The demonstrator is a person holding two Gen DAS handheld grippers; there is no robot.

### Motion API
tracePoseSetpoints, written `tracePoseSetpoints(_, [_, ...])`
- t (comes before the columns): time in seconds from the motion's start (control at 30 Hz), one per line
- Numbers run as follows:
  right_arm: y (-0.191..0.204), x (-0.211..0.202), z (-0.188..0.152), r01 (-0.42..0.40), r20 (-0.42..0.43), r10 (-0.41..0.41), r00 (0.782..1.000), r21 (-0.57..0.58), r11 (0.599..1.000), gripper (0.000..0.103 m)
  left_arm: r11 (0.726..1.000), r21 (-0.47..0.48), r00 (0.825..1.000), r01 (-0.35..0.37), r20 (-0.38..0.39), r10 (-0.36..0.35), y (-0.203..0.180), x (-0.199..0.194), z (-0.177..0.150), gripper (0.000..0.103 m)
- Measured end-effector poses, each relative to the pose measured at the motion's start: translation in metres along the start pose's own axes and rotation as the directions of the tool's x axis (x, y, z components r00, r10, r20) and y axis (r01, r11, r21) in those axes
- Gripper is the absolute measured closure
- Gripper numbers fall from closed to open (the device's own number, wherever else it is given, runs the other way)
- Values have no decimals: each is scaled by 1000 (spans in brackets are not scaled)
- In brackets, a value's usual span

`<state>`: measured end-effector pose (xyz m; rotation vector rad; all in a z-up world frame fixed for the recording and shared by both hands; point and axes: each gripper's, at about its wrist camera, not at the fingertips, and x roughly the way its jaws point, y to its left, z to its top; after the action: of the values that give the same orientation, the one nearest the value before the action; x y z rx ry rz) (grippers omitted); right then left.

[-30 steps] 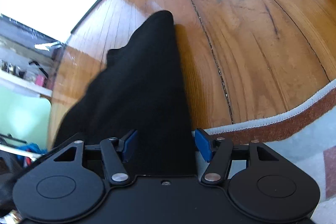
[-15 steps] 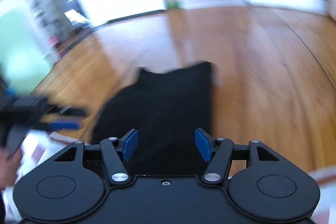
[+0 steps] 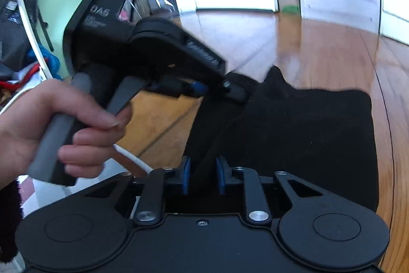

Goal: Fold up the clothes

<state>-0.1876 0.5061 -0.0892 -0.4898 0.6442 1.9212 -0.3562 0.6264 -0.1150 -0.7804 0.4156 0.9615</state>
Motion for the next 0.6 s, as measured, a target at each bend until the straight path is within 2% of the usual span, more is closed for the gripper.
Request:
tracePoseSetpoints(0.1, [-2, 6, -1, -49, -12, 50, 999, 34, 998, 83, 995, 2, 993, -103, -57, 103, 11, 18, -8, 84])
tracePoseSetpoints(0.2, [8, 6, -2, -97, -37, 96, 995, -10, 995, 85, 989, -62, 990, -132, -53, 129, 24, 15, -11, 60])
tracePoseSetpoints(0.27, [11, 5, 0, -157, -63, 156, 986, -9, 988, 86, 981, -71, 983, -181, -19, 180, 24, 3, -3, 60])
tracePoseSetpoints(0.33, [11, 4, 4, -247, -100, 247, 964, 17, 969, 86, 979, -65, 980, -194, 43, 197, 23, -12, 5, 59])
tracePoseSetpoints(0.37, [10, 9, 8, -262, -111, 263, 958, 29, 965, 85, 978, -62, 976, -199, 73, 204, 22, -19, 9, 59])
tracePoseSetpoints(0.47, [-7, -8, 18, -242, -33, 246, 969, 97, 965, 82, 996, -60, 996, -59, 64, 62, 19, -30, 16, 59])
tracePoseSetpoints(0.5, [-16, -15, 22, -227, 0, 229, 973, 128, 965, 74, 999, -41, 999, -20, 46, 22, 12, -27, 16, 59])
tracePoseSetpoints(0.57, [-41, -26, 25, -139, 52, 131, 990, 201, 970, 64, 999, 9, 999, 51, 5, -51, -4, -19, 12, 58])
tracePoseSetpoints(0.6, [-53, -31, 26, -94, 75, 78, 994, 240, 966, 62, 996, 40, 996, 83, -18, -83, -13, -15, 8, 52])
